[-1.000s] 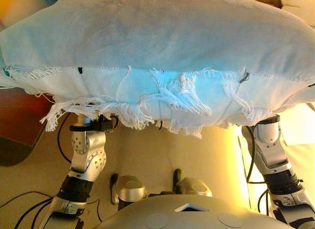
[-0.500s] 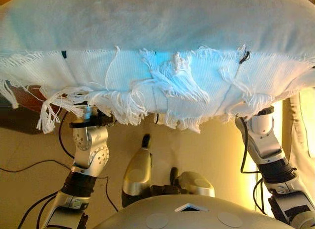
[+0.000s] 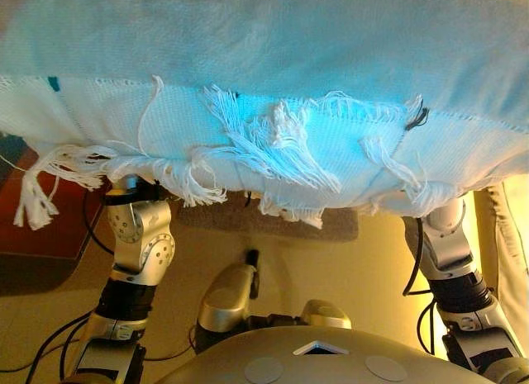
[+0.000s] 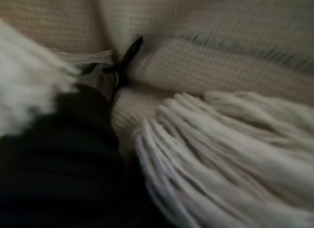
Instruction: Pick up the cushion and take it to the sofa
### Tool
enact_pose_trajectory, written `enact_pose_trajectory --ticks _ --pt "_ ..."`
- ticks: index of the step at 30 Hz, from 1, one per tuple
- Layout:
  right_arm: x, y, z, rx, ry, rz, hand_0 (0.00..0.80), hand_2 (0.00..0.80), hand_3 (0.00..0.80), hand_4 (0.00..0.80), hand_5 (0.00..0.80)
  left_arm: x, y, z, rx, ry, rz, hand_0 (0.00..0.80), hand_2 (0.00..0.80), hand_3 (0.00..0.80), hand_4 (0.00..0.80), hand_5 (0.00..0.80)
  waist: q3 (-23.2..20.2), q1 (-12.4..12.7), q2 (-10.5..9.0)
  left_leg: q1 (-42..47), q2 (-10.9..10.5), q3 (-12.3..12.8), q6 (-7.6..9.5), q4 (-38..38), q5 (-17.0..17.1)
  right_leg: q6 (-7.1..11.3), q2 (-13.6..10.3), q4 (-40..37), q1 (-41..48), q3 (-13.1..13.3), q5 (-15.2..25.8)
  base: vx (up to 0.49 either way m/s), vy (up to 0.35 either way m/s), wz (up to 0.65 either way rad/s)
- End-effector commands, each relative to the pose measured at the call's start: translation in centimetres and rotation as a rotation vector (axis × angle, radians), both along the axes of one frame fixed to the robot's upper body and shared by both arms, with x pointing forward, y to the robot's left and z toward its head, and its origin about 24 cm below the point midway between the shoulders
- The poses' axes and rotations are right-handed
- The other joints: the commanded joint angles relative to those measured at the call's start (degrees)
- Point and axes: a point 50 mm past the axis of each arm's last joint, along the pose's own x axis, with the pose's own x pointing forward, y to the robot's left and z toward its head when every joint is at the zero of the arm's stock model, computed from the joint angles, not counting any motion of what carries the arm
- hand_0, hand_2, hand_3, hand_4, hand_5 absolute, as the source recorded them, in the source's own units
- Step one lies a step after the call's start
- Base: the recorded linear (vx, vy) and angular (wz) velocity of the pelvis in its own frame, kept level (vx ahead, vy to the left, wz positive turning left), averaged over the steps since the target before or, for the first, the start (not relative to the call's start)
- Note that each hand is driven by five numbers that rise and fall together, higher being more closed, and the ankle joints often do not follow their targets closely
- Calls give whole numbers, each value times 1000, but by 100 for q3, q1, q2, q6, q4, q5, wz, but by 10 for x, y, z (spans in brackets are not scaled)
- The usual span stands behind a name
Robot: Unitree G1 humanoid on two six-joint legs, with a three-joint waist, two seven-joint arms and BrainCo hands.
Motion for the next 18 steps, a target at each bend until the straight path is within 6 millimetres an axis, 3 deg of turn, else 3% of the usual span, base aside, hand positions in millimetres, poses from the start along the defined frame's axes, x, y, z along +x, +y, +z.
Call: enact_pose_trajectory --ticks 1,4,6,9,11,14,15,17,18 --pt "-15 13 21 -4 -178 116 800 800 800 800 800 -10 -39 29 108 -205 -164 800 800 800 800 800 -704 -180 248 -47 287 -410 -657 -26 -234 -227 489 -1855 -258 -243 1374 307 -29 5" --pt "-14 15 23 -1 -198 101 800 800 800 800 800 -11 -47 28 115 -220 -188 800 800 800 800 800 -595 -452 255 358 235 -555 -625 -69 -513 26 396 -2508 -916 391 2269 308 -75 37" --pt "-11 15 25 12 -202 67 800 800 800 800 800 -10 -52 27 129 -221 -220 800 800 800 800 800 -511 -627 254 638 223 -770 -564 -61 -878 199 217 -2878 -1361 898 2911 456 -198 57" --pt "-11 12 28 33 -194 30 800 800 800 800 800 -7 -56 25 142 -201 -262 800 800 800 800 800 -405 -785 320 902 355 -1054 -473 121 -1238 256 50 -3153 -1668 1475 3115 522 -254 65" --pt "-11 9 29 38 -190 25 800 800 800 800 800 -7 -55 26 146 -196 -266 800 800 800 800 800 -344 -840 324 1017 431 -1140 -434 301 -1459 269 -43 -3158 -1789 1531 3130 523 -288 52" --pt "-9 7 34 20 -208 52 800 800 800 800 800 -7 -50 28 144 -229 -232 800 800 800 800 800 -293 -869 198 1111 546 -1068 -508 789 -1951 281 -108 -2932 -1746 1245 3115 450 -292 22" --pt "-6 8 35 5 -205 57 800 800 800 800 800 -7 -49 29 134 -240 -213 800 800 800 800 800 -366 -890 165 1253 750 -933 -598 919 -1992 289 -116 -2799 -1705 1101 2981 500 -274 16" --pt "-3 7 32 -14 -165 59 800 800 800 800 800 -6 -47 26 109 -211 -188 800 800 800 800 800 -544 -956 203 1610 1100 -879 -766 1088 -1807 242 0 -2530 -1689 1078 2860 592 -267 18" --pt "-2 6 31 -22 -130 68 800 800 800 800 800 -6 -44 22 91 -175 -169 800 800 800 800 800 -674 -985 248 1829 1323 -863 -934 1284 -1393 156 115 -2382 -1686 984 2765 596 -239 0"
